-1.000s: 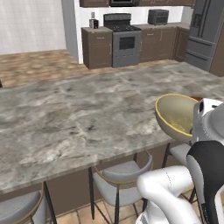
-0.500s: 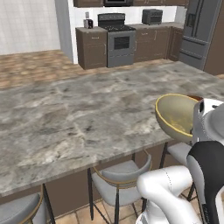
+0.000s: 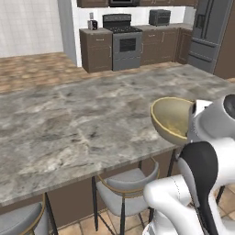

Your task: Pick up the bowls from the cabinet and place each bowl in front of a stool on the dining counter.

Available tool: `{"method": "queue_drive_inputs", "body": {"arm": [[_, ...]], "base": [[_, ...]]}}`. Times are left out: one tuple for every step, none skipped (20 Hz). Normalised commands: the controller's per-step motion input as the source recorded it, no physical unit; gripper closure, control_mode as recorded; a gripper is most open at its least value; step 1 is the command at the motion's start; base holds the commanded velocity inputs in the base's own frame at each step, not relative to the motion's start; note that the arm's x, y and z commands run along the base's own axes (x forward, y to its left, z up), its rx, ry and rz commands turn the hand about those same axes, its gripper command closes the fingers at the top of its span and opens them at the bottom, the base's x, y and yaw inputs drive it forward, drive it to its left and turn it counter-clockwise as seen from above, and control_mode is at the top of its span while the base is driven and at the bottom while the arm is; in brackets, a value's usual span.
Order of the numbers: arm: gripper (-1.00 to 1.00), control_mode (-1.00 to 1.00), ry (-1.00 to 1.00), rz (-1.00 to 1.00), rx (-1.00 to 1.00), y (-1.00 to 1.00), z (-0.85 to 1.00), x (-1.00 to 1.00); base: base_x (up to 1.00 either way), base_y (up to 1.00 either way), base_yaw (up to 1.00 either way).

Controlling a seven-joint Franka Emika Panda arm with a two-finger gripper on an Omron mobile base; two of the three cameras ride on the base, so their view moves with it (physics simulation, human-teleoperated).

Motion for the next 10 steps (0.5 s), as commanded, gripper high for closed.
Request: {"method": "queue_drive_inputs", "body": {"arm": [[1.0, -1.0, 0.0, -0.05, 0.0, 0.73, -0.09, 0.61], [1.0, -1.0, 0.0, -0.07, 0.0, 0.53, -0.02, 0.49], [1.0, -1.0, 0.0, -0.08, 0.0, 0.49, -0.04, 0.56], [1.0, -1.0, 0.0, -0.18, 0.0, 0.53, -0.1, 0.83], [1.0, -1.0, 0.0, -0.23, 0.0, 0.55, -0.11, 0.93], [1.0, -1.0, 0.0, -0.18, 0.0, 0.54, -0.08, 0.64], [1.0, -1.0, -0.01, -0.15, 0.0, 0.54, -0.13, 0.59], [1.0, -1.0, -0.01, -0.19, 0.0, 0.38, -0.21, 0.6], [1.0, -1.0, 0.0, -0.23, 0.0, 0.36, -0.38, 0.69], [1.0, -1.0, 0.0, -0.26, 0.0, 0.41, -0.44, 0.96]], "base": [[0.0, 0.0, 0.0], [0.0, 0.0, 0.0], [0.0, 0.0, 0.0], [0.0, 0.0, 0.0], [0.0, 0.0, 0.0], [0.0, 0.0, 0.0], [0.0, 0.0, 0.0], [0.0, 0.0, 0.0], [0.0, 0.0, 0.0], [0.0, 0.0, 0.0]]}}
